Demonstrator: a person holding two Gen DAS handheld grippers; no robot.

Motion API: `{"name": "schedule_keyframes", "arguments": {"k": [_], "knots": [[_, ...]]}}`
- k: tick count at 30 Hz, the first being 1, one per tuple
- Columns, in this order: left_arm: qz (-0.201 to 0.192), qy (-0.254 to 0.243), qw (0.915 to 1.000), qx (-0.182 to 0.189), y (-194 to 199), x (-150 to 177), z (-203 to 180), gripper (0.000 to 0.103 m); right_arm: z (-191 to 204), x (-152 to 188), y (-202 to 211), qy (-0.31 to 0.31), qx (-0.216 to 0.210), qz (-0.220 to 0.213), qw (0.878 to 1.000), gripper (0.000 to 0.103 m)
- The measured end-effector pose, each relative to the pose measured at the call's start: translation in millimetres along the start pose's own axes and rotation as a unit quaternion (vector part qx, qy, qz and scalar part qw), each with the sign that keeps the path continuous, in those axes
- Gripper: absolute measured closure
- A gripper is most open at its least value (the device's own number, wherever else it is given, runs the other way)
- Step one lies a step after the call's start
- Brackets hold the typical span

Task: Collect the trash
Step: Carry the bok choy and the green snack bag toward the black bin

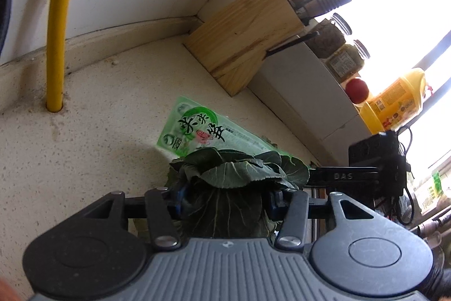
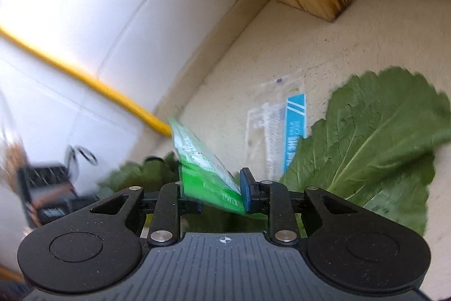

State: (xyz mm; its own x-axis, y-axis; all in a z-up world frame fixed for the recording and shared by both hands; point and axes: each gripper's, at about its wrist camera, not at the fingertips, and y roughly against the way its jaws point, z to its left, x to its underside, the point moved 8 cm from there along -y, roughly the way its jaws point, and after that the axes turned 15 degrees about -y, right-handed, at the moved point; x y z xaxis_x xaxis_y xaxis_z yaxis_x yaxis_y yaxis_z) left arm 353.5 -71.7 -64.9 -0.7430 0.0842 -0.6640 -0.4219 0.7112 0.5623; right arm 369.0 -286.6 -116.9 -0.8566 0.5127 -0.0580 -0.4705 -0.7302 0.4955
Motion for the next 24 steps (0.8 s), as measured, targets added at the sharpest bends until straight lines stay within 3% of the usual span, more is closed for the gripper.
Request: {"name": "schedule_keyframes", "arguments": {"k": [2, 5, 9, 15, 19, 24], "knots": [[-0.01, 0.002, 0.9999, -0.006, 1, -2, 2, 0.057, 0, 0, 4, -0.039, -0.044, -0.015, 0.998, 0.071], [-0.022, 0.005, 0.9997, -0.004, 3, -6, 3, 0.057, 5, 2, 4, -0.061, -0.076, -0.025, 0.995, 0.071], [-0.026, 0.004, 0.9997, -0.003, 0, -9, 2, 0.057, 15, 9, -3, -0.058, -0.083, -0.015, 0.995, 0.071], [-0.021, 0.02, 0.9995, -0.016, -5, -1, 11, 0.057, -2, 6, -39, -0.132, -0.088, 0.001, 0.987, 0.071], [-0.027, 0.033, 0.9986, -0.03, 0, 2, 21, 0.057, -9, 7, -51, -0.187, -0.133, 0.012, 0.973, 0.071], [-0.04, 0.041, 0.998, -0.028, 4, 1, 23, 0.057, -12, 10, -52, -0.251, -0.22, 0.009, 0.943, 0.071]]}}
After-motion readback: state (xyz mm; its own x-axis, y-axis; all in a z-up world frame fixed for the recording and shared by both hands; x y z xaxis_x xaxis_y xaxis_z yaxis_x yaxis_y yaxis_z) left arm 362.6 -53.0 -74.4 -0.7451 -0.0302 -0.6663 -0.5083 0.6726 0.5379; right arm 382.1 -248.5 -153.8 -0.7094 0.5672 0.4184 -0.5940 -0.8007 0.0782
